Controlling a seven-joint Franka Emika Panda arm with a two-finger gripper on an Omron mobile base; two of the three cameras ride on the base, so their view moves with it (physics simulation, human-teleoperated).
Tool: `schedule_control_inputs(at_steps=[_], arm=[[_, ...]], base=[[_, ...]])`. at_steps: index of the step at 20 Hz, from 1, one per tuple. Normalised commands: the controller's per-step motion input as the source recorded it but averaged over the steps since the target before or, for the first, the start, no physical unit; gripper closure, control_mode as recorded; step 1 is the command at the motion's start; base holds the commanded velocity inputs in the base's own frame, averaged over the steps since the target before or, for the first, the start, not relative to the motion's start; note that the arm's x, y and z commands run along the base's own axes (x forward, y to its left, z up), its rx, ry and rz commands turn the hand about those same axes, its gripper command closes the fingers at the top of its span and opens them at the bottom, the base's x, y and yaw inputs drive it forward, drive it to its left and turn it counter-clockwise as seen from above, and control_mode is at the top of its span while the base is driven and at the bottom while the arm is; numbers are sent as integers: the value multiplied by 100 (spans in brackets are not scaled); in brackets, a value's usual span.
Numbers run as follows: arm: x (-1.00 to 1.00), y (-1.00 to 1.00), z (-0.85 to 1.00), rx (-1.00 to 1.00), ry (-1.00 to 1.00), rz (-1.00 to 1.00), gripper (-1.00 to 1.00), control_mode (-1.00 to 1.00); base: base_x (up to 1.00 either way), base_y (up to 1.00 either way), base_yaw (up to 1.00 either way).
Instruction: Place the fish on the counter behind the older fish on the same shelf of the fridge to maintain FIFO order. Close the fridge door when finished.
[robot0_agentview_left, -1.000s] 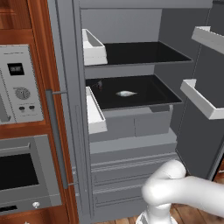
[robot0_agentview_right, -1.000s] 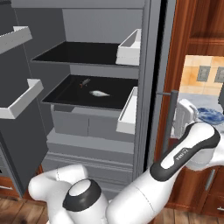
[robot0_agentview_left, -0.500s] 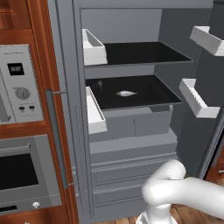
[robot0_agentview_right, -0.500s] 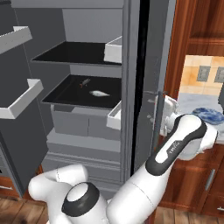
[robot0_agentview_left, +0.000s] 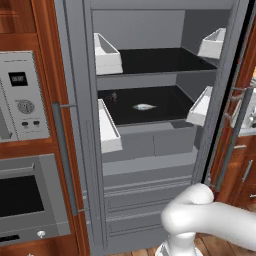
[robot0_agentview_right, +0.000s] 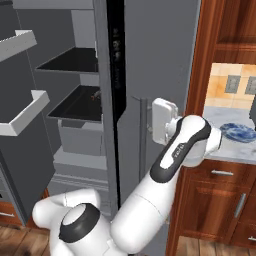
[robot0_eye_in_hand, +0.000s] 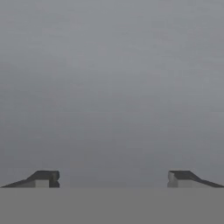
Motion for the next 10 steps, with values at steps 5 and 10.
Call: schedule_control_inputs(at_steps=[5,10], arm=[[39,85,12,-9,0,-23,-100,-100],[47,78,8,-9,0,-34,-100,-100]], base=[[0,0,0],[0,0,0]])
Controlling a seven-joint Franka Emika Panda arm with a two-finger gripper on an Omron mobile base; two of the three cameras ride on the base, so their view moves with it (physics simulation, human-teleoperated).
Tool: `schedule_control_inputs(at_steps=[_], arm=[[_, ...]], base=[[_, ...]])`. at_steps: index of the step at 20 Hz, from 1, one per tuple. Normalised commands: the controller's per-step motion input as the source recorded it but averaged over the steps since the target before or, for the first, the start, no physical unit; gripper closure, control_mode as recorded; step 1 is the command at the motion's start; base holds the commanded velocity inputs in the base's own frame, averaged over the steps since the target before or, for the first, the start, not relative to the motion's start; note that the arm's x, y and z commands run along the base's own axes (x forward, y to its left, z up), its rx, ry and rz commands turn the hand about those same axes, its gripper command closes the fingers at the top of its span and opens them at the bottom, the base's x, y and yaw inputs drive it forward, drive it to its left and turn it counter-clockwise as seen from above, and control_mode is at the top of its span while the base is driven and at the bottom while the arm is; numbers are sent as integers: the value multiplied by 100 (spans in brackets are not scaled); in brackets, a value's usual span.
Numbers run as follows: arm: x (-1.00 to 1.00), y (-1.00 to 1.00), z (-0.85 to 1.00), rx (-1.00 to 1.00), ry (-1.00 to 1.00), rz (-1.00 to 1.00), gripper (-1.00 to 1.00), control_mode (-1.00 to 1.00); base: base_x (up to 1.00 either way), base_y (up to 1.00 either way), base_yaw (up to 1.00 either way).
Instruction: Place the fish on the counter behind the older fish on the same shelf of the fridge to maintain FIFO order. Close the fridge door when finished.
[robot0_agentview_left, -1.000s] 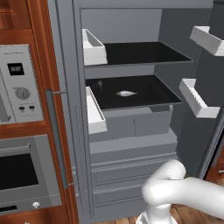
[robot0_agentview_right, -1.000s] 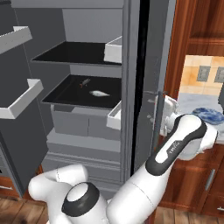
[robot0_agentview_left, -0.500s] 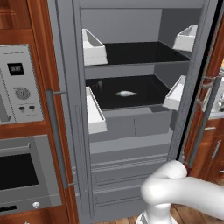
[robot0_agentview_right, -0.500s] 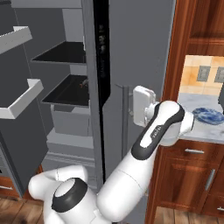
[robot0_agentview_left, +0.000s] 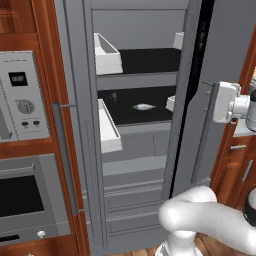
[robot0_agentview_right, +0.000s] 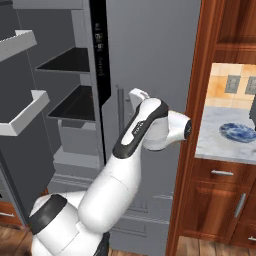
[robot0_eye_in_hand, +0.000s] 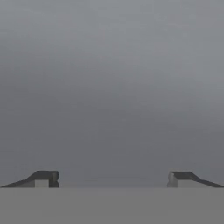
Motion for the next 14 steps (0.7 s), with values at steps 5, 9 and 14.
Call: schedule_control_inputs(at_steps=[5,9,14], arm=[[49,56,10,-9,0,-44,-100,-100],[43,24,16,-5,1,-43,-100,-100],[57,2,23,-1,9,-38,-100,-100]], base=[[0,0,0],[0,0,0],[0,0,0]])
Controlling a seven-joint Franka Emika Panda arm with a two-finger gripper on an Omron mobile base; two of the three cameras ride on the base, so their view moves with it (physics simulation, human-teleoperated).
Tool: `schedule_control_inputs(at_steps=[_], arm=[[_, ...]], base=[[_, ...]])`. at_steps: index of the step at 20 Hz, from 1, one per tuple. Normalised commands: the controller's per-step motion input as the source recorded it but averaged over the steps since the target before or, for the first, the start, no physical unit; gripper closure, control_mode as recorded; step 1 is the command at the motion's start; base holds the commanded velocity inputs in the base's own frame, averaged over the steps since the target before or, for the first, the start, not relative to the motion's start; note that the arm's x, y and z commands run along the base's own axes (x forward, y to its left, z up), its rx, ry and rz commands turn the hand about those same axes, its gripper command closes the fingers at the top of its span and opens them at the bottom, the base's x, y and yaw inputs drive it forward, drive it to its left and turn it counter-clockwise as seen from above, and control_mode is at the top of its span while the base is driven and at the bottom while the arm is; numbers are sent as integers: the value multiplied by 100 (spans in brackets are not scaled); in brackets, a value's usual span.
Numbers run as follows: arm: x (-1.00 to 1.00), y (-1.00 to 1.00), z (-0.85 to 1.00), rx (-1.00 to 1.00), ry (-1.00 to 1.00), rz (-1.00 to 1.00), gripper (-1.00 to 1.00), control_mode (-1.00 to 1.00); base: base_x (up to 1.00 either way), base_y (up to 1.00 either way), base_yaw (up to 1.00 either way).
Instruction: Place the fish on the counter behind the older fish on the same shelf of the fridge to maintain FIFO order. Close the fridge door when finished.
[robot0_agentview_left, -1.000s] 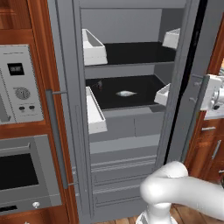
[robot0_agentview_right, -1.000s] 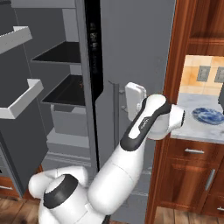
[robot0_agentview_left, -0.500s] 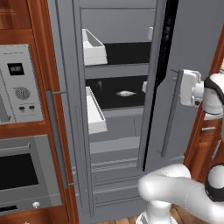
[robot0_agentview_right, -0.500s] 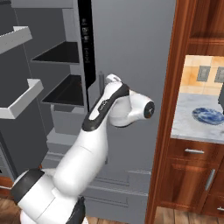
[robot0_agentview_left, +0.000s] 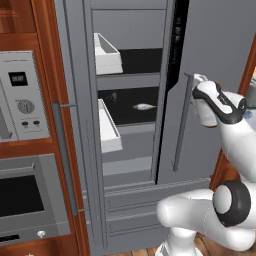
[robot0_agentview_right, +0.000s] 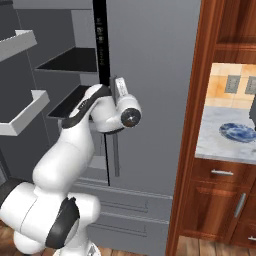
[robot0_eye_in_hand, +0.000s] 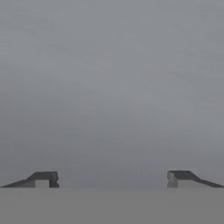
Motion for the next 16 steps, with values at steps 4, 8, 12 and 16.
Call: schedule_control_inputs(at_steps=[4,8,12,16], arm=[[61,-33,22,0,14,-25,-100,-100],[42,-29,5,0,10,-24,-100,-100],[-38,-56,23,0,4,-13,-100,-100],[-95,-54,1,1,-1,-9,-100,-100]], base=[[0,0,0],[0,0,0],[0,0,0],[0,0,0]])
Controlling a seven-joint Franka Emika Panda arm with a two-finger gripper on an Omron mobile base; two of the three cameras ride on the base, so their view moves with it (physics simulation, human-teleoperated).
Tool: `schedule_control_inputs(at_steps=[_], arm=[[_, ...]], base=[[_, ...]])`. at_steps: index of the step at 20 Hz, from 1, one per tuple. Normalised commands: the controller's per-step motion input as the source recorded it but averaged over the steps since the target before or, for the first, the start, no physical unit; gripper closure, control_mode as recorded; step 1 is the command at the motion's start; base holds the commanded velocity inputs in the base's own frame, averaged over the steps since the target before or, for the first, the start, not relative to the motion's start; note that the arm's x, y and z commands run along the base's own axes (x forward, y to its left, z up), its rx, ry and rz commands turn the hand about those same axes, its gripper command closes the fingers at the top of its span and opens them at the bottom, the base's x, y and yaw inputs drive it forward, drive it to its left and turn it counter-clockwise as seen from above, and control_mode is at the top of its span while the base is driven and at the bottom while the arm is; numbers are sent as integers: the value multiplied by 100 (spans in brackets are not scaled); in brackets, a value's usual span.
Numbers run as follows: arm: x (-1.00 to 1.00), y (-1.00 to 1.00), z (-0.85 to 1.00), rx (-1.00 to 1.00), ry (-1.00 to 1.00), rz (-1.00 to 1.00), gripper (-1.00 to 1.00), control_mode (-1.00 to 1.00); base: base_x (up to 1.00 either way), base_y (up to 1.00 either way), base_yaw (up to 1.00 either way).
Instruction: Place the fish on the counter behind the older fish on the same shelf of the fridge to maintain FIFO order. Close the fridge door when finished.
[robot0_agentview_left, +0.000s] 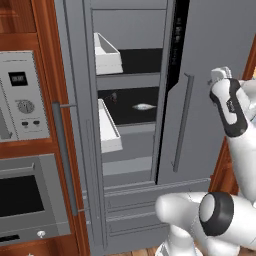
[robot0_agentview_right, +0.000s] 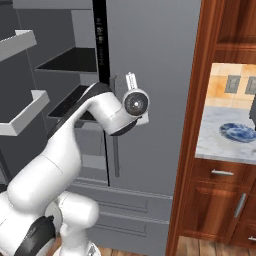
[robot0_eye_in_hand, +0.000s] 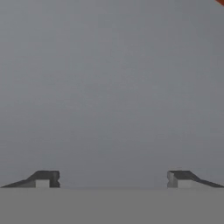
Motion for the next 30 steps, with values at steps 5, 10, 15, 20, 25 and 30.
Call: schedule_control_inputs(at_steps=[5,10,15,20,25,30], arm=[[-35,-3,-14,-3,0,-1,-100,-100],[-100,24,4,-6,-30,-4,-100,-100],[-100,64,10,-26,-29,-4,-100,-100],[-100,96,2,-49,-33,-3,-100,-100],[-100,100,4,-60,-29,0,-100,-100],[-72,100,0,-63,-19,0,-100,-100]], base=[[0,0,0],[0,0,0],[0,0,0],[0,0,0],[0,0,0],[0,0,0]])
